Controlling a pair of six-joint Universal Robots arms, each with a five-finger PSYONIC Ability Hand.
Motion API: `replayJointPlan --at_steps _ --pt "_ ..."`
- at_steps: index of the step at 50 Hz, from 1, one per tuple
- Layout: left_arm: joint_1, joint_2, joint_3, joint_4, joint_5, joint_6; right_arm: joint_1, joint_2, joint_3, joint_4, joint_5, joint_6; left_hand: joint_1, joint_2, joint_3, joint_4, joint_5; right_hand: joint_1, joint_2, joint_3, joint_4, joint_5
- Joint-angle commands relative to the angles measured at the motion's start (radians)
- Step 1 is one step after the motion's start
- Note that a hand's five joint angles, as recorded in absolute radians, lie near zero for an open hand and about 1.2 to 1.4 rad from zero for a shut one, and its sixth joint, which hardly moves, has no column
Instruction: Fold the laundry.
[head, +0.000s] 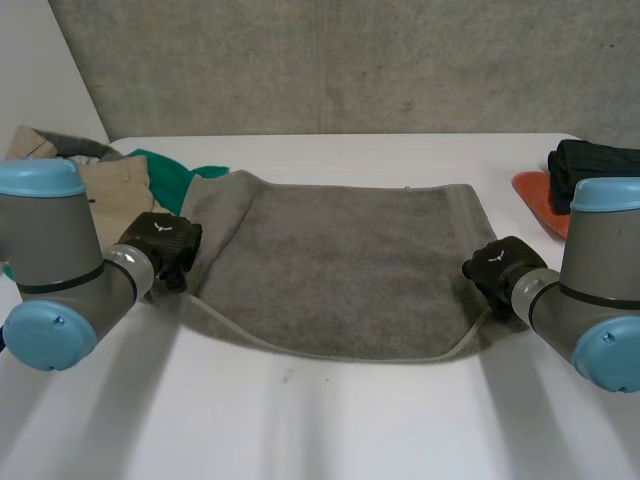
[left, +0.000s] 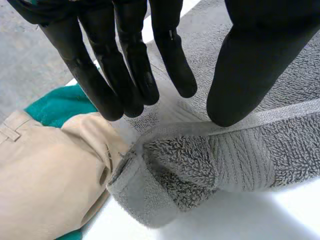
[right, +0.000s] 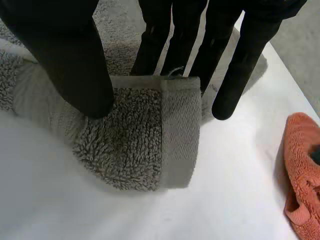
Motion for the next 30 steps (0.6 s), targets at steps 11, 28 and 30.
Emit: replayJointPlan --at_steps 11,28,30 --pt "0.057 0.144 -0.037 -0.3 0.02 0.147 -0.128 -0.158 0.085 0.103 0.005 -0.083 -0.451 -0.454 -0.459 -0.458 -0.459 0.473 0.477 0.482 0.475 0.483" --pt "0.168 0.224 -0.229 -0.26 0.123 0.182 -0.139 -0.145 0.103 0.008 -0.051 -0.069 -0.333 -0.337 -0.342 -0.341 -0.341 0.473 0.477 0.482 0.475 0.483" --pt "0.169 0.218 -0.25 -0.232 0.134 0.182 -0.136 -0.135 0.097 -0.001 -0.051 -0.057 -0.33 -0.334 -0.339 -0.338 -0.338 0.473 0.477 0.482 0.475 0.483"
